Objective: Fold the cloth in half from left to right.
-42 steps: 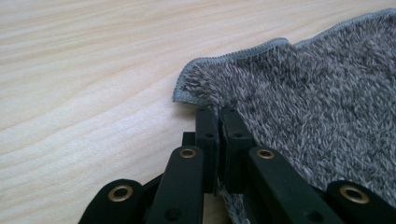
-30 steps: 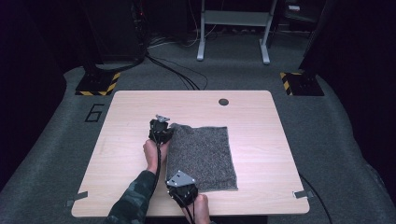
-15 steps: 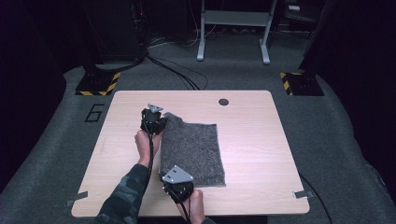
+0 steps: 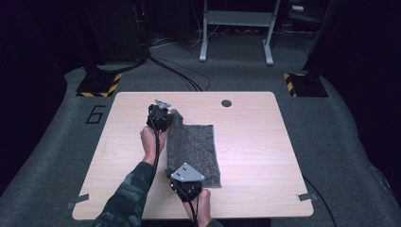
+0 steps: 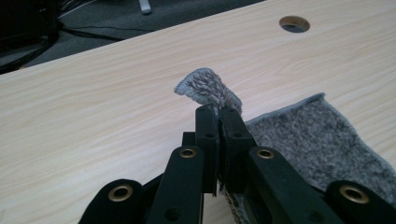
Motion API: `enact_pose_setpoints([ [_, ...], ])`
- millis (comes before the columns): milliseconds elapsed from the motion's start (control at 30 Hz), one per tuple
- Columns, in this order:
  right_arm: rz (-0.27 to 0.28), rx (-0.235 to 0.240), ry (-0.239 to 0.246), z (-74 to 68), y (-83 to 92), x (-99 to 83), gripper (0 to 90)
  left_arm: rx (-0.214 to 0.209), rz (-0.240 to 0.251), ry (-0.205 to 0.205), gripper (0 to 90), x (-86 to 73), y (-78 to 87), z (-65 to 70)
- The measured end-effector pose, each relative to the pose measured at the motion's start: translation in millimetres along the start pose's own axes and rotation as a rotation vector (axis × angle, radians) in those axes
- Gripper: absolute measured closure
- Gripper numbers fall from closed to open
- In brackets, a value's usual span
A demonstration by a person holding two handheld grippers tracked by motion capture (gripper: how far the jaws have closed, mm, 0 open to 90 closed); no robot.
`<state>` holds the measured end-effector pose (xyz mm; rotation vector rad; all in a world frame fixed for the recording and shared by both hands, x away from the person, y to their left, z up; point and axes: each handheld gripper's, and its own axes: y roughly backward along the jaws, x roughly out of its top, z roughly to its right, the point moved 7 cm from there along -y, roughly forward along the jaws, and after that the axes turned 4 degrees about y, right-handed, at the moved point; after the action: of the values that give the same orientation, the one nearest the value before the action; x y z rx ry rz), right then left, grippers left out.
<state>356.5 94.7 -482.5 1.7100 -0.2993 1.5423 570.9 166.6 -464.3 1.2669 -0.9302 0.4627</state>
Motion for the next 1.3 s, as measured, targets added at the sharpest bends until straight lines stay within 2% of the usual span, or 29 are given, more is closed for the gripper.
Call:
enact_pose_setpoints([
  [400,-0.018,-0.057,-0.038,26.4,18.9,-15.9,87.5,-0.036,-0.012,-0.021,87.3,-1.3,-19.9,26.9],
  [767,-0.063,-0.078,-0.068,49.0,29.8,-37.4,87.4,-0.063,-0.036,-0.033,87.1,-5.4,-38.1,46.2],
  [900,-0.071,-0.091,-0.075,53.5,30.4,-43.3,87.4,-0.072,-0.052,-0.054,87.1,-7.3,-44.6,53.4],
  [1033,-0.113,-0.084,-0.098,61.6,29.4,-58.1,87.4,-0.079,-0.065,-0.065,87.0,-7.3,-52.7,61.8],
  [1233,-0.124,-0.108,-0.114,68.9,34.2,-66.6,87.4,-0.093,-0.073,-0.080,86.9,-7.4,-60.2,74.8],
  [1300,-0.125,-0.112,-0.113,72.5,37.1,-69.0,87.4,-0.091,-0.064,-0.061,86.9,-7.6,-62.5,77.5],
])
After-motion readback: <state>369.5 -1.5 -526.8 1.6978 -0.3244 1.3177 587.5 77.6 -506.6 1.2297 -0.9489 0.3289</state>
